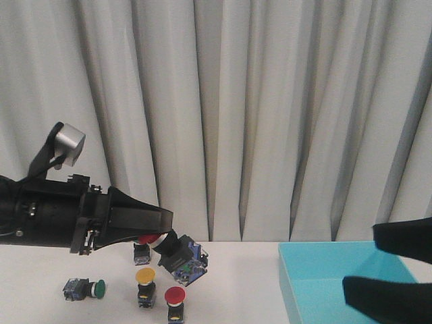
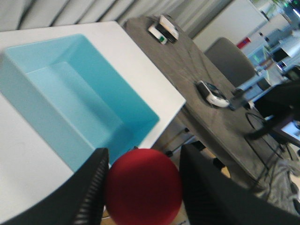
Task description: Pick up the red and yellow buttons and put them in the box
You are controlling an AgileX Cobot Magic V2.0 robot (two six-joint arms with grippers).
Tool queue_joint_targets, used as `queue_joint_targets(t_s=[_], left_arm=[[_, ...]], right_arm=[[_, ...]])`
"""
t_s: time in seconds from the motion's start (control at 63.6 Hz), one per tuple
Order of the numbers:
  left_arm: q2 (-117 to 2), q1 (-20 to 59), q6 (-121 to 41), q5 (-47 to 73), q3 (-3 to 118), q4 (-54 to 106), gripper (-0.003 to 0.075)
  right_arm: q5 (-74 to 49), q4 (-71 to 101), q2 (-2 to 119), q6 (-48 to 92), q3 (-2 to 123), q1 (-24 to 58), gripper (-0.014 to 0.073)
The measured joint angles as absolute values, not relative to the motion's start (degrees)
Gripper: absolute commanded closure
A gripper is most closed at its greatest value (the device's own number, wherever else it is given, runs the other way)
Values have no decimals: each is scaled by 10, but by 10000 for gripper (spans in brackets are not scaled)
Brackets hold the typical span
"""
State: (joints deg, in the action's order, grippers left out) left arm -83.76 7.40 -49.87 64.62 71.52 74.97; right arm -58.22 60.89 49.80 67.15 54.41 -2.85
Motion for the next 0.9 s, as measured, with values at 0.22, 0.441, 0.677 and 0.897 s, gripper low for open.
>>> queue_joint_targets(t_s=[0.22, 0.441, 0.677, 0.897], left_arm=[[-813, 74, -507, 693, 715, 756, 637], [-811, 97, -518, 694, 715, 781, 637], [-811, 120, -522, 675, 715, 795, 637], [-811, 120, -523, 668, 715, 813, 637]], right_arm=[[-695, 675, 539, 715, 574, -29, 57], [-706, 707, 576, 746, 608, -28, 57], [-707, 711, 620, 753, 644, -28, 57], [-706, 712, 652, 754, 665, -19, 57]])
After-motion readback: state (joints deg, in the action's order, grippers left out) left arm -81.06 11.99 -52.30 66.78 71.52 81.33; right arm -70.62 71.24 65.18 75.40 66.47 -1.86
